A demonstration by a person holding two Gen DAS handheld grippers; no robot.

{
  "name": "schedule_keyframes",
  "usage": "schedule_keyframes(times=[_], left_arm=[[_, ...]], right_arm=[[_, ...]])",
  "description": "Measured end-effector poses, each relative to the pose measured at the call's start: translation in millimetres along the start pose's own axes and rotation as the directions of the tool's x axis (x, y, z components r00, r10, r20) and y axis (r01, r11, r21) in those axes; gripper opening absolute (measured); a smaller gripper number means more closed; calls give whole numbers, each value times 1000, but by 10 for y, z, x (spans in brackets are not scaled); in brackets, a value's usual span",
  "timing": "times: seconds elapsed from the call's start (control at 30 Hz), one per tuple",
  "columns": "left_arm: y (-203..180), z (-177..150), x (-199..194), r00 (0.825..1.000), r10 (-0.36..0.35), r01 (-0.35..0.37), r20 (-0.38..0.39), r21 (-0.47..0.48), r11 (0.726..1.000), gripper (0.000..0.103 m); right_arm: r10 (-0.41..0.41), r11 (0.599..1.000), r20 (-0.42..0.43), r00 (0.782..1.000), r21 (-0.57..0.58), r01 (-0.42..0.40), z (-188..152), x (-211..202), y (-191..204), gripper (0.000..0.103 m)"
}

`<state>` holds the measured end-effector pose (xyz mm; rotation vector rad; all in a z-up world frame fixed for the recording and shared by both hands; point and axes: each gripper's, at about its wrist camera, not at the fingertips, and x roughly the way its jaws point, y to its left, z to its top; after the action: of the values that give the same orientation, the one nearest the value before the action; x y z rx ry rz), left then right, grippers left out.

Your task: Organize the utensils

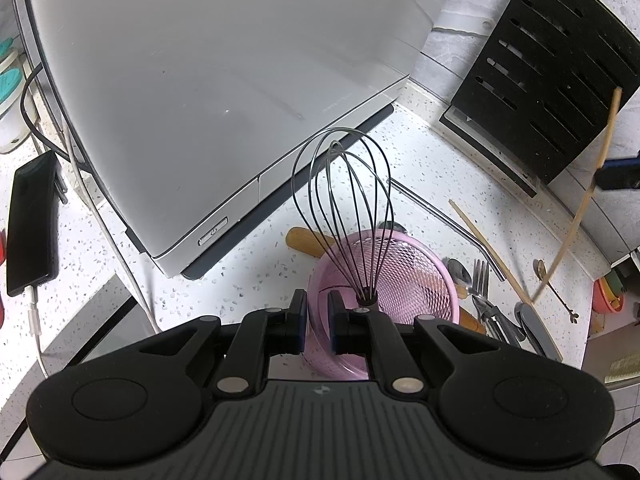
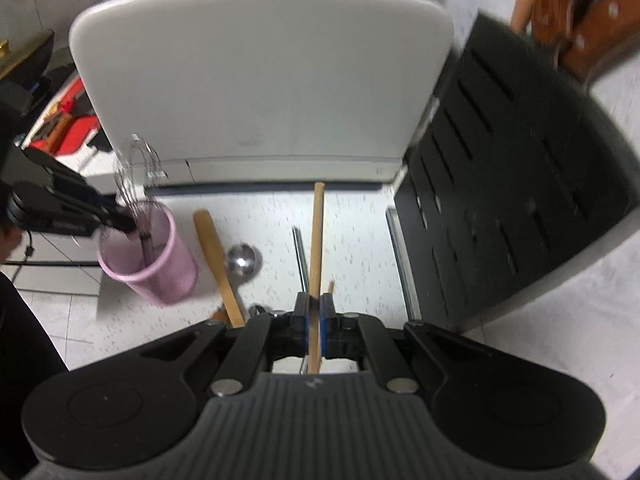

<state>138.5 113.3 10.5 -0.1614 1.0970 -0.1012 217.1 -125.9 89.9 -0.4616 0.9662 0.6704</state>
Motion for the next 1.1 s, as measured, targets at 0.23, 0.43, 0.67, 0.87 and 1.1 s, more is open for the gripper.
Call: schedule_keyframes(times=[0.23,0.43,0.67,0.87,1.1], left_arm=[[10,-4,-1,1000,-3,3,1,-1,1000,10],[16,-4,-1,1000,-4,4,1,-2,1000,10],[18,-3,-2,1000,-3,3,1,-6,1000,10],[17,-7,-6,1000,-2,2,3,-13,1000,10],[31,-11,-7,1000,-10,10,1,-16,1000,10]], right_arm=[[11,999,61,998,-43,-9,180,-231,174,1],[25,996,105,994,-85,-16,305,-418,354,1],[63,991,188,980,-125,-40,482,-704,536,1],[117,983,236,965,-165,-79,662,-810,763,1],[194,972,294,936,-184,-144,819,-836,1009,1]])
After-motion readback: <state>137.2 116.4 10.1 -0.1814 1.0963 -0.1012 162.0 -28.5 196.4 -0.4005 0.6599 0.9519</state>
